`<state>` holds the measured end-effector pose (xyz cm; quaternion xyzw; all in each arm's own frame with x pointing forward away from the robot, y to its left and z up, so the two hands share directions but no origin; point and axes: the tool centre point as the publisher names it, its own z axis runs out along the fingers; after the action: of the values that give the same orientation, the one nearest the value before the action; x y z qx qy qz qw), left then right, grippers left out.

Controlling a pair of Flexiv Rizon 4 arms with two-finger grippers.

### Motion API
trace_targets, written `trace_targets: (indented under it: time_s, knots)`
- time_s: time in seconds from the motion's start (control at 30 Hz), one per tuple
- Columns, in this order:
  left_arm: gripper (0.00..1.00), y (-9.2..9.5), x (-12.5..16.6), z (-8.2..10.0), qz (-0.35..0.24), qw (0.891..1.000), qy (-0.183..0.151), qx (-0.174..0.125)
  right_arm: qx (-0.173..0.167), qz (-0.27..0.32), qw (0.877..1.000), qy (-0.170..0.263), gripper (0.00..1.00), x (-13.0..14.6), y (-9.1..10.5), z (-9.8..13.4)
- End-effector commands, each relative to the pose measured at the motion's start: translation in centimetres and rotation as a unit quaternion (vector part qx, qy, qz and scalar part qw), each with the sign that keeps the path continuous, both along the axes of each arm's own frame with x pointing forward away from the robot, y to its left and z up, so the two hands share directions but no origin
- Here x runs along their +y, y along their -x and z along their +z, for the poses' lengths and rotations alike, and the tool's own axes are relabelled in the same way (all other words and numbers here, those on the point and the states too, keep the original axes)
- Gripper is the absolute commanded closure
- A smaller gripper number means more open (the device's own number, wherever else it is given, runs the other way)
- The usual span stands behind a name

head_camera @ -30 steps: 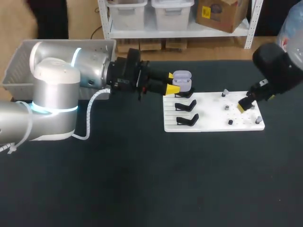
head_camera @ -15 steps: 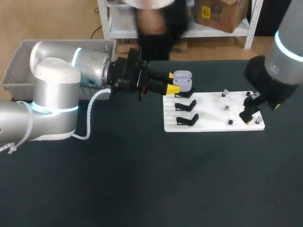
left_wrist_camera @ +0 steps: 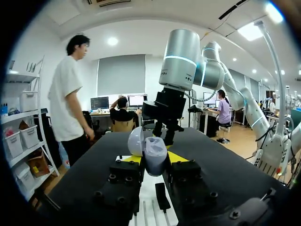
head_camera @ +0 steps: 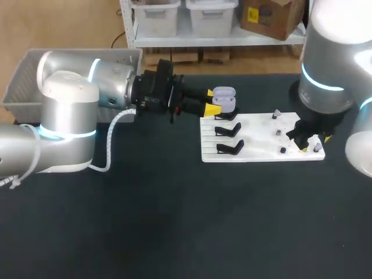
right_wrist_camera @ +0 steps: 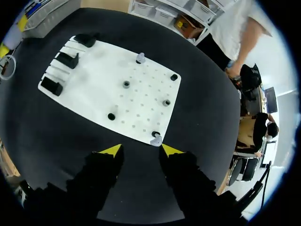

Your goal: Pick up each earbud case from the left stands, insert the matching earbuds, close the lid, and place the case in the box.

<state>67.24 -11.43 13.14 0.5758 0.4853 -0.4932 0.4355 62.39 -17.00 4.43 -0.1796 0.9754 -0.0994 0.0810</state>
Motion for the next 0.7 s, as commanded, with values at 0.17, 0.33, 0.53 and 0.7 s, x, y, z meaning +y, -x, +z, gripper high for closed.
trace_targets:
  time_s: [0.17,0.33,0.53,0.7]
  knots:
    - [1.00,0.0,0.0,-0.1,0.001,1.000,0.001,-0.001,-0.005,-0.030,0.999,0.025,0.53,-0.8,-0.4,-1.3]
    - [1.00,0.0,0.0,-0.1,0.001,1.000,0.001,-0.001,-0.002,-0.040,0.999,0.027,0.53,-1.5,-0.1,-1.9]
    - [1.00,0.0,0.0,-0.1,0.001,1.000,0.001,-0.001,-0.002,-0.051,0.998,0.021,0.55,-2.0,-0.1,-2.5]
    - [1.00,0.0,0.0,-0.1,0.001,1.000,0.001,-0.001,-0.007,-0.055,0.998,0.012,0.57,-2.2,-0.4,-2.8]
